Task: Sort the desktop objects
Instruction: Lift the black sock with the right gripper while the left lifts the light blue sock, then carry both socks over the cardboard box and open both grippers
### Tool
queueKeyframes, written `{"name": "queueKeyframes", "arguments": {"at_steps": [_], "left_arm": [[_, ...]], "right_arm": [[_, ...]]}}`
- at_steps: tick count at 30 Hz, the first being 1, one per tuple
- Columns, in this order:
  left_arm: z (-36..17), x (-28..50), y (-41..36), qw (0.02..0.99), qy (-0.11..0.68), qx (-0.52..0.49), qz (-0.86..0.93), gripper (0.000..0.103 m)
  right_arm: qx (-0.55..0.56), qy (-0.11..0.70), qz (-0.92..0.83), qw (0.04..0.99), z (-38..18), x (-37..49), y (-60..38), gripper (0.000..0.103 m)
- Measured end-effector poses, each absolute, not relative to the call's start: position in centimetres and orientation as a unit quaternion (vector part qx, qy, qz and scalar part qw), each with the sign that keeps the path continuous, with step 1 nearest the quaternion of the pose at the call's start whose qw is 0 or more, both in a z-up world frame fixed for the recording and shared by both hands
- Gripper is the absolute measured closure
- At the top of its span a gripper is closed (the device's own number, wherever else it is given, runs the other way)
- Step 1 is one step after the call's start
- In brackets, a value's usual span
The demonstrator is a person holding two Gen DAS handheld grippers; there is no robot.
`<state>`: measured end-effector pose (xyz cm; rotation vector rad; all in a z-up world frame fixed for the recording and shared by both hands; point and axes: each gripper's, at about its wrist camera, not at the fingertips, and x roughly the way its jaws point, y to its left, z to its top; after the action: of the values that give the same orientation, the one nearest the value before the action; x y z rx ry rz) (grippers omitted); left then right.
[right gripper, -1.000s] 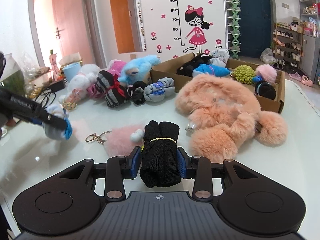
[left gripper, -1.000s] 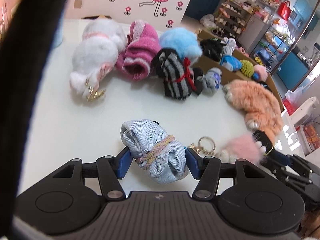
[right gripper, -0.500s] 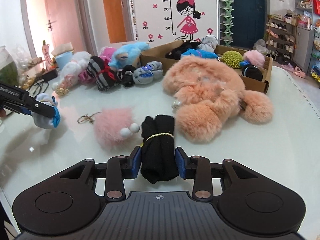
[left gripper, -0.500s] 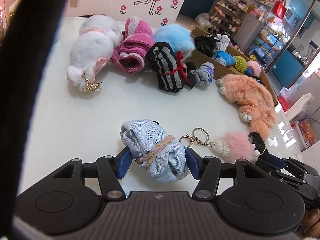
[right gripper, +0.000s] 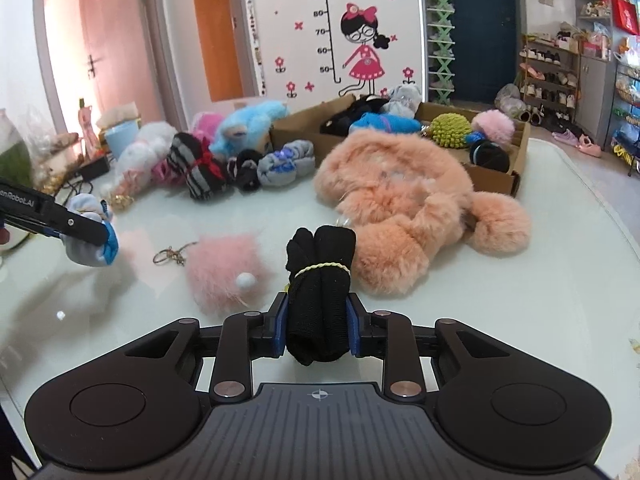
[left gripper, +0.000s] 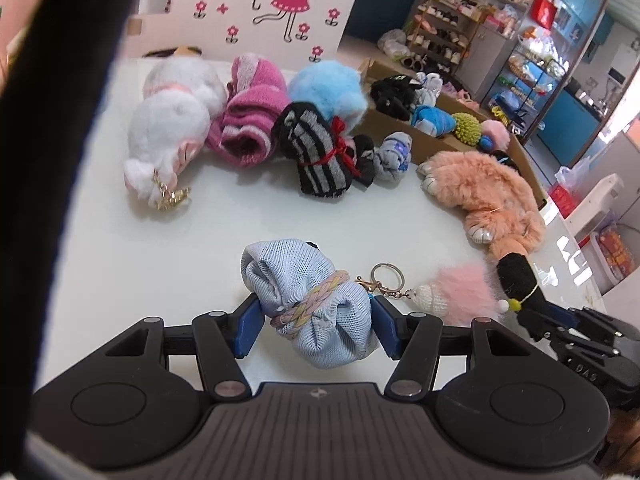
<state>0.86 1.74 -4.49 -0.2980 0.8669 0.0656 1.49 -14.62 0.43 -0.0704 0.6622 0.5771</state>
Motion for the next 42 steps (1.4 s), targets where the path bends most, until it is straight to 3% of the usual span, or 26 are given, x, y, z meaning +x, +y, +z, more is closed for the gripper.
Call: {"name": "queueKeyframes", "arguments": {"at_steps": [9,23,42], "left_arm": [[-1.4,0.4,0.3,0.909,0.407,-0.094,0.001,0.049],[7.2,6.2,-3.8,0.935,0.346,-0.022,-0.069,0.049],[8.0,23.0,-9.0,0.932,0.346,0.006,-0.105,0.049]], "right_arm": [[0.001,0.298,0.267,0.916,3.5,0.1,-17.0,0.069],[0.015,0.219,0.242,0.945,14.1,3.1,-21.1,0.069],[-0.018,0.216,0.227,0.949,19.7,16.1,-18.7,0.068]]}}
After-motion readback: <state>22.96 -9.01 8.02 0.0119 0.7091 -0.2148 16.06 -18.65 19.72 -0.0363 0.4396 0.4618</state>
